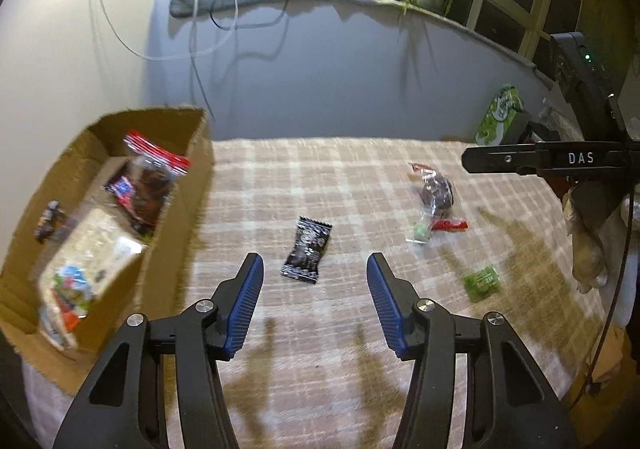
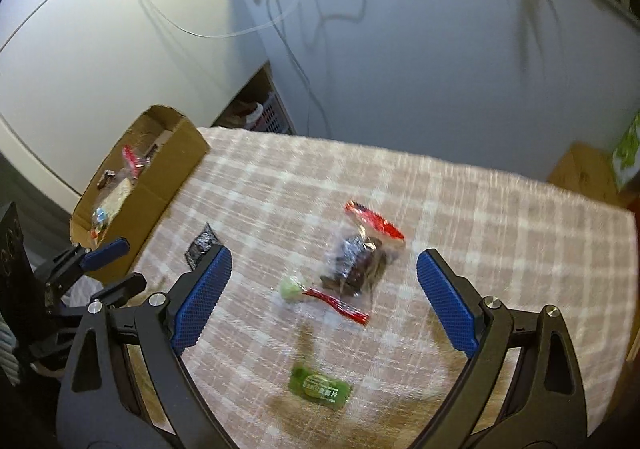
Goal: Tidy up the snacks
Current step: 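Grasp the black wrapped candy with the left gripper while the right gripper grasps another meat pack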
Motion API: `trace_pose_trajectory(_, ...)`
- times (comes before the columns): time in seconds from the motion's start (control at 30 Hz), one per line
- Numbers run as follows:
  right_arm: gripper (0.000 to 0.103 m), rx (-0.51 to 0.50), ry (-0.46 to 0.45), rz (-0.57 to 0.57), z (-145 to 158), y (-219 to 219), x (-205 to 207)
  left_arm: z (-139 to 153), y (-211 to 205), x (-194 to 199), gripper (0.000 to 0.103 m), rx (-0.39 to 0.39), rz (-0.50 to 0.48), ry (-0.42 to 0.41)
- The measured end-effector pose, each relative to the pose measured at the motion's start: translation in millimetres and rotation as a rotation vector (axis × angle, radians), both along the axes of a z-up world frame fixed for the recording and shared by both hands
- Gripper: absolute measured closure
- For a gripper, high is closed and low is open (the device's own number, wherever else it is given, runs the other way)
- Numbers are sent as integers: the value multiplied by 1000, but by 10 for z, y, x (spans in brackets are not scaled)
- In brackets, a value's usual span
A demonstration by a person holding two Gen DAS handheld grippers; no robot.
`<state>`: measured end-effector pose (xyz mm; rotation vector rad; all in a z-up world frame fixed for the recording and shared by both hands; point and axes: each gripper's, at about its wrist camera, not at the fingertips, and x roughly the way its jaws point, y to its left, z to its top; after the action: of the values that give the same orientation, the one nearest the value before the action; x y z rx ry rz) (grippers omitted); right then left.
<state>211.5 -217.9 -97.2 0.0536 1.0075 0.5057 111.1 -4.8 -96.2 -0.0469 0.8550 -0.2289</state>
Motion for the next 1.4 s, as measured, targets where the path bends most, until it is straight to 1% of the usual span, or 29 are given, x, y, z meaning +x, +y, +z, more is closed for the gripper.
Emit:
trace_pose_trajectory(0.03,12,7,19,-6,-54,-11,32,-36,-16,43,50,-1,-2,13)
trace_pose_trajectory(0.1,16,23,57,-20,-158,-21,105,-93,-51,118,55,7,-7,29)
trace_pose_trajectory(0.13,19,30,70,-25,-194,-27,126,-129,-67,164,56,12,-6,40)
trace_pose_trajectory(0.23,26,49,111,-30,-312,-12,197,-221,-101,278,56,30,-6,63)
trace_pose_trajectory(0.33,30,42,139,-30,-401,49,246,-320,-123,374,58,45,-6,89)
trace_pose_trajectory(0.37,31,38,144,-32,-428,61,261,-340,-118,394,61,50,-7,93)
trace_pose_trajectory(0.4,34,36,149,-33,-456,75,276,-359,-128,413,62,56,-7,97)
trace_pose_trajectory(0.47,35,30,157,-35,-492,103,308,-391,-139,436,63,61,-10,103)
trace_pose_trajectory(0.57,41,22,168,-36,-537,122,346,-439,-164,464,68,70,-17,112)
trace_pose_trajectory(0.67,46,2,179,-35,-583,139,372,-448,-182,455,68,83,-22,106)
trace_pose_trajectory(0.73,53,-15,186,-32,-615,155,388,-453,-197,465,71,89,-23,105)
trace_pose_trajectory(0.8,55,-35,183,-26,-645,193,394,-455,-198,477,79,96,-23,104)
trace_pose_trajectory(0.83,56,-46,178,-21,-647,203,392,-456,-194,480,81,97,-19,103)
trace_pose_trajectory(0.87,56,-56,174,-17,-646,218,385,-456,-187,492,81,93,-18,104)
trace_pose_trajectory(0.93,62,-70,167,-15,-653,228,375,-461,-178,491,81,89,-14,100)
trace_pose_trajectory(1.03,63,-61,167,-17,-653,219,376,-462,-165,482,81,86,-8,96)
trace_pose_trajectory(1.17,64,-23,168,-22,-628,158,348,-446,-134,453,81,74,-1,90)
trace_pose_trajectory(1.4,65,-4,117,-28,-422,57,221,-287,-54,342,81,48,11,53)
